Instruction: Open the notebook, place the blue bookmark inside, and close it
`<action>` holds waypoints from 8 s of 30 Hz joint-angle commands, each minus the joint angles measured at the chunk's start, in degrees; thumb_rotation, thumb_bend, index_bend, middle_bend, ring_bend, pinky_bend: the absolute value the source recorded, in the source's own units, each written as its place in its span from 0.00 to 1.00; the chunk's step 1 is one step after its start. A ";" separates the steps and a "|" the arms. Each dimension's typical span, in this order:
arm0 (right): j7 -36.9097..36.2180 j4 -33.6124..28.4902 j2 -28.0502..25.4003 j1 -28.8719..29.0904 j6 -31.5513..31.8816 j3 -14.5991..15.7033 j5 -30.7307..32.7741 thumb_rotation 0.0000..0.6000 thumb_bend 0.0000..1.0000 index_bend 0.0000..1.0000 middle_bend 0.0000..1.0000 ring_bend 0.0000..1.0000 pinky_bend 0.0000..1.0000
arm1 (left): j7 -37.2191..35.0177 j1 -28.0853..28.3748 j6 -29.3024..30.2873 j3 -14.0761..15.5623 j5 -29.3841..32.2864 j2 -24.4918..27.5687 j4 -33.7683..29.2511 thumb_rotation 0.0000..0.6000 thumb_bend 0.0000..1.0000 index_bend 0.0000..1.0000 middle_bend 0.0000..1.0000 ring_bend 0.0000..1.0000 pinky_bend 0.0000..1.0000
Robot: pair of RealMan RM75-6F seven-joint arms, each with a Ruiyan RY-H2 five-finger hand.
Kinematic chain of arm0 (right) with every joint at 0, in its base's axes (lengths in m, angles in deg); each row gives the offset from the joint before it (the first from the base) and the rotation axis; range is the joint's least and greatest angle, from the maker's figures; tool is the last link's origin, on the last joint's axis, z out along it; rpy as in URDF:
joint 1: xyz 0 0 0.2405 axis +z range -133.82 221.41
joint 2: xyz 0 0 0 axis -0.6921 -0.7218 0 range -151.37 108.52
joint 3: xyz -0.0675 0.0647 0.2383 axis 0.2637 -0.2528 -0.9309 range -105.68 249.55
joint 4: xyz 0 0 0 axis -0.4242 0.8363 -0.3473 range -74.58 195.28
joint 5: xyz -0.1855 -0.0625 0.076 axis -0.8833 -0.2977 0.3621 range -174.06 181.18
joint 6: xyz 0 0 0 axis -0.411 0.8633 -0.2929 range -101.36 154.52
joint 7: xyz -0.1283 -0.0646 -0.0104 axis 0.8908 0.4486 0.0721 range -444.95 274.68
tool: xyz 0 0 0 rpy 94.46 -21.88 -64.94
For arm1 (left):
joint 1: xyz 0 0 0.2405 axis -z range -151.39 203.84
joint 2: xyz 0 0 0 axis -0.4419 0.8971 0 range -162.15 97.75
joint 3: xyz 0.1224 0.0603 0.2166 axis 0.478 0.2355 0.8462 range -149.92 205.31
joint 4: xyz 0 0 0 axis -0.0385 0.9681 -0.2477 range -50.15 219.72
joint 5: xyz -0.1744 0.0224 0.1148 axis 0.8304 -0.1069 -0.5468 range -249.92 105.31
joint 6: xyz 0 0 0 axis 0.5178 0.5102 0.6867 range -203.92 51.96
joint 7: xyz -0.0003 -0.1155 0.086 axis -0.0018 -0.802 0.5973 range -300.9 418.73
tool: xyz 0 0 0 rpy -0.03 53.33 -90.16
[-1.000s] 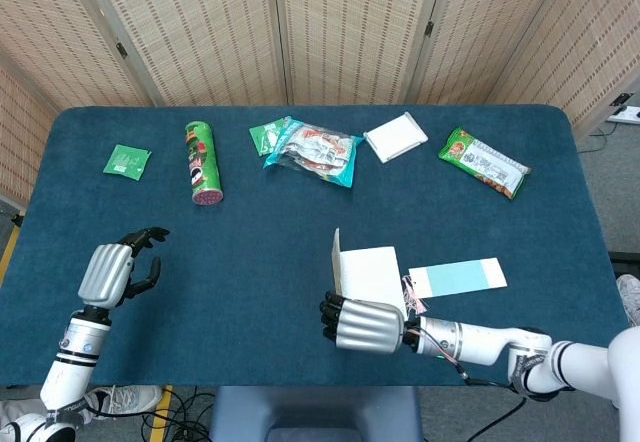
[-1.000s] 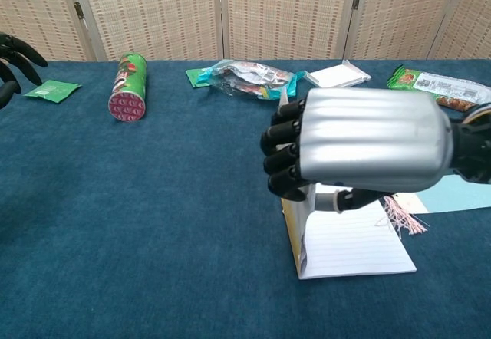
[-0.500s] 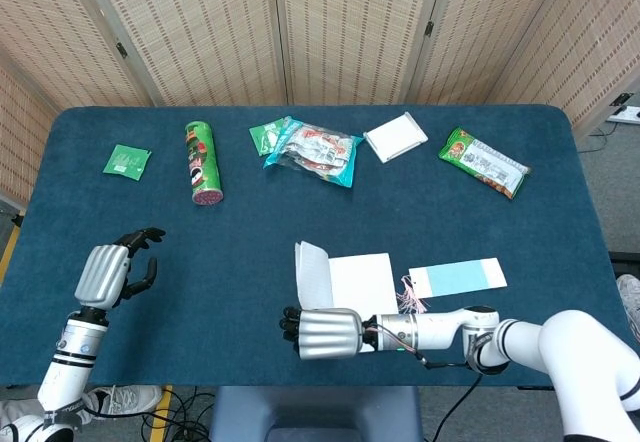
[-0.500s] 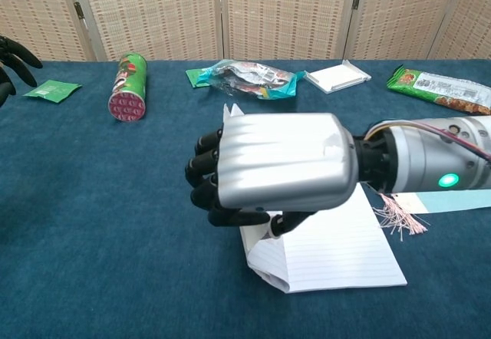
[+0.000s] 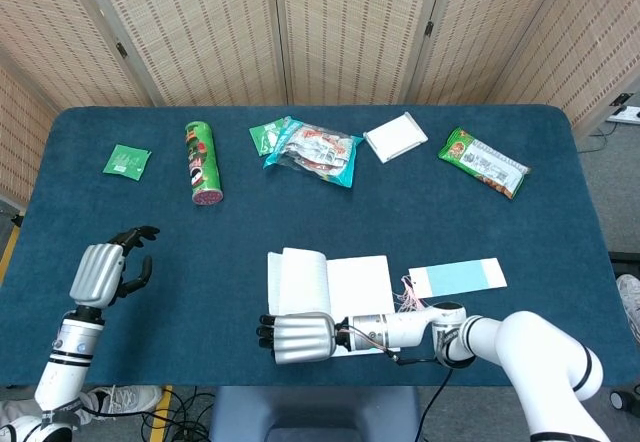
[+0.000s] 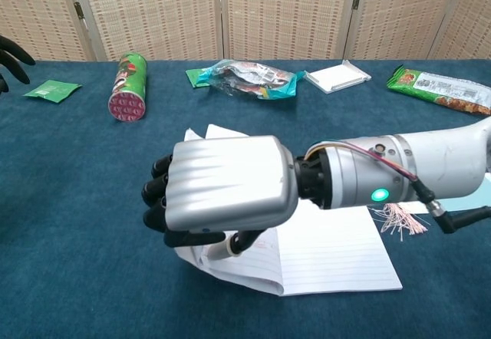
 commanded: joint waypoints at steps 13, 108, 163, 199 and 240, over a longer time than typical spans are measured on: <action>1.33 2.03 5.01 -0.51 -4.24 -0.47 6.87 1.00 0.03 0.00 0.00 0.00 0.04 | 0.06 -0.52 0.24 -0.33 0.53 0.74 -0.24 1.00 0.58 0.30 0.38 0.41 0.68; 10.52 -2.20 8.41 -15.93 -7.58 -6.15 28.61 1.00 0.32 0.15 0.32 0.48 0.84 | 1.17 -1.05 -1.04 -0.32 1.70 1.28 -0.45 1.00 0.58 0.30 0.36 0.41 0.68; 5.00 -14.33 -5.17 -18.01 -5.16 -7.16 28.46 1.00 0.34 0.15 0.27 0.48 0.83 | 1.35 -1.33 -1.49 -0.60 2.28 2.35 -1.15 1.00 0.58 0.30 0.35 0.40 0.68; 4.98 -0.44 8.24 -17.02 -7.88 -4.31 25.43 1.00 0.09 0.15 0.27 0.47 0.82 | 2.75 -1.50 -1.73 -0.25 3.24 2.92 -2.47 1.00 0.58 0.29 0.34 0.39 0.68; 2.94 4.19 12.53 -17.01 -7.29 -3.30 25.26 1.00 0.12 0.15 0.28 0.47 0.82 | 3.15 -1.76 -1.55 -0.07 3.18 3.47 -3.05 1.00 0.58 0.29 0.34 0.39 0.68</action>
